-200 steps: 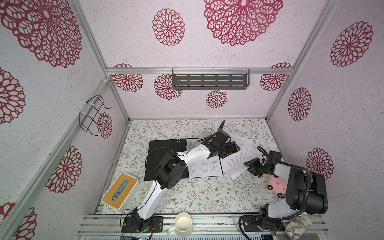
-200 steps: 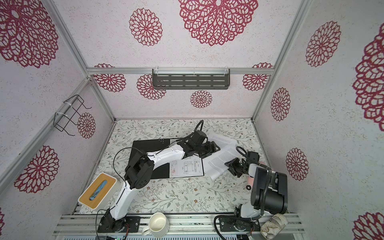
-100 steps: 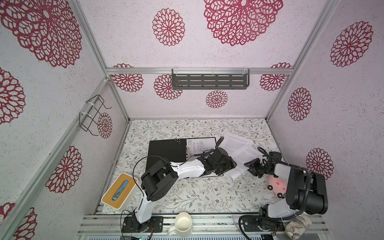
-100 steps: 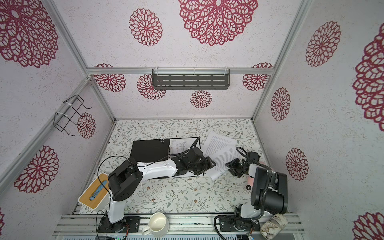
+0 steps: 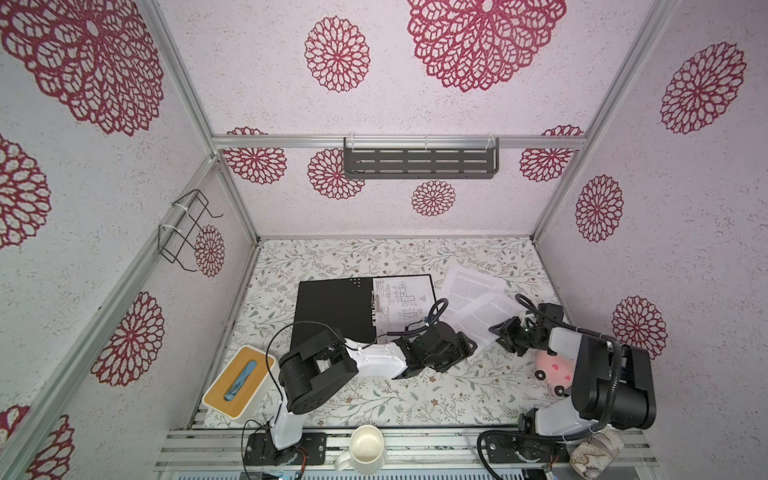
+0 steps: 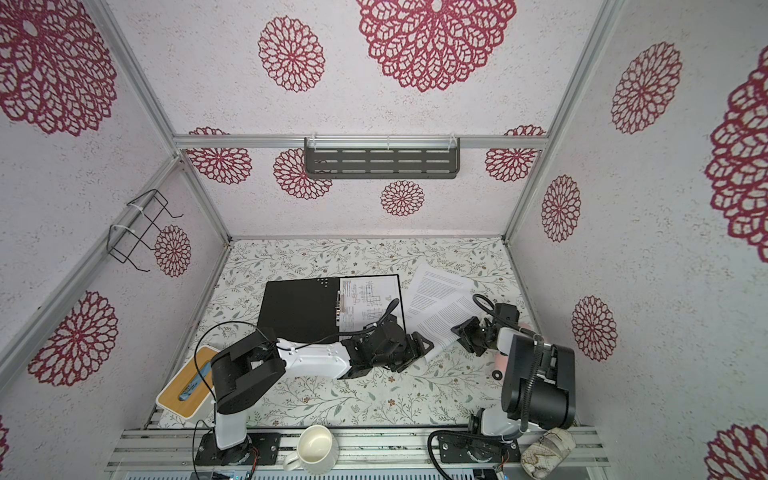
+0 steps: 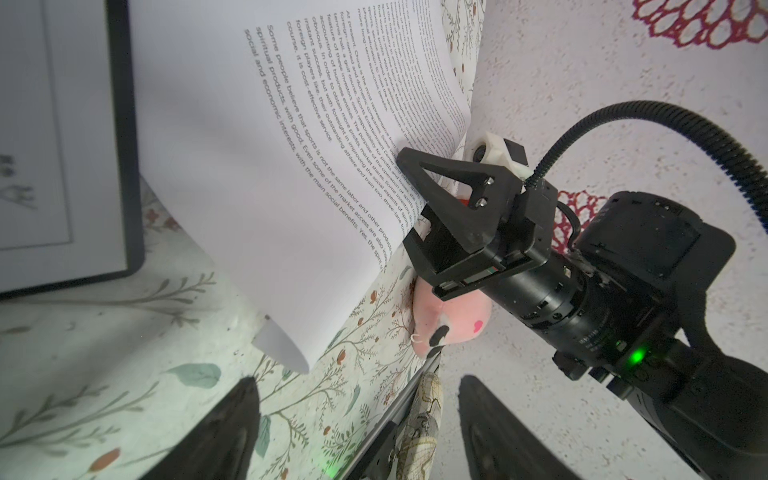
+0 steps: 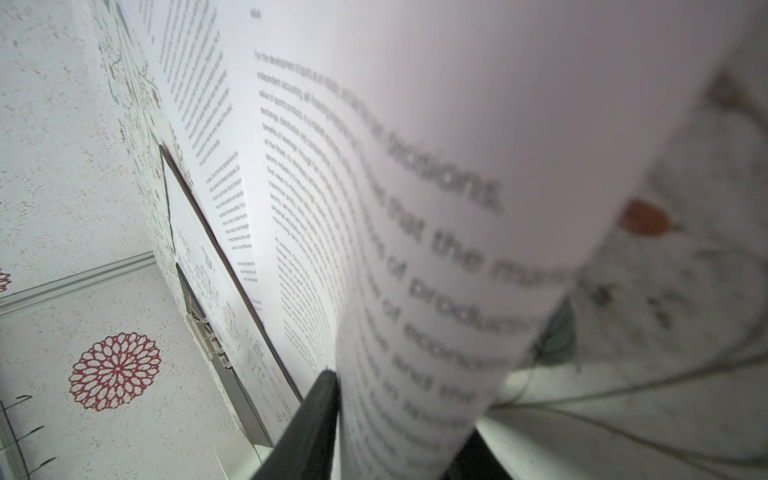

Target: Put the files into the folder

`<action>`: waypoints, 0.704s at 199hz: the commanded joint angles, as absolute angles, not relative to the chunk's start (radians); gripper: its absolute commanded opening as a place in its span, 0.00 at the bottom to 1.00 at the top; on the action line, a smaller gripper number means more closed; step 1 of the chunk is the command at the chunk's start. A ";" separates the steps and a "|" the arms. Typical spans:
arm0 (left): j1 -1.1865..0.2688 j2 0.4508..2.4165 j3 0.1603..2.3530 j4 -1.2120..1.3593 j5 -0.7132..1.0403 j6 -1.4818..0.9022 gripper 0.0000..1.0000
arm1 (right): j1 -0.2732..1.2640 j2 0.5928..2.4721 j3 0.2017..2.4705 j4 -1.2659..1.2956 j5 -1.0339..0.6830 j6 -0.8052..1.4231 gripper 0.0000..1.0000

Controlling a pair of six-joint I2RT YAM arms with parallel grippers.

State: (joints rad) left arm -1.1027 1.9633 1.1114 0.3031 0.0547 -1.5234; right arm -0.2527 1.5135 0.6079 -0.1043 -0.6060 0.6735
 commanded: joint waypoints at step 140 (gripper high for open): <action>-1.110 2.084 1.063 0.571 0.035 -1.695 0.69 | -0.252 1.463 0.602 -0.120 -0.591 0.653 0.38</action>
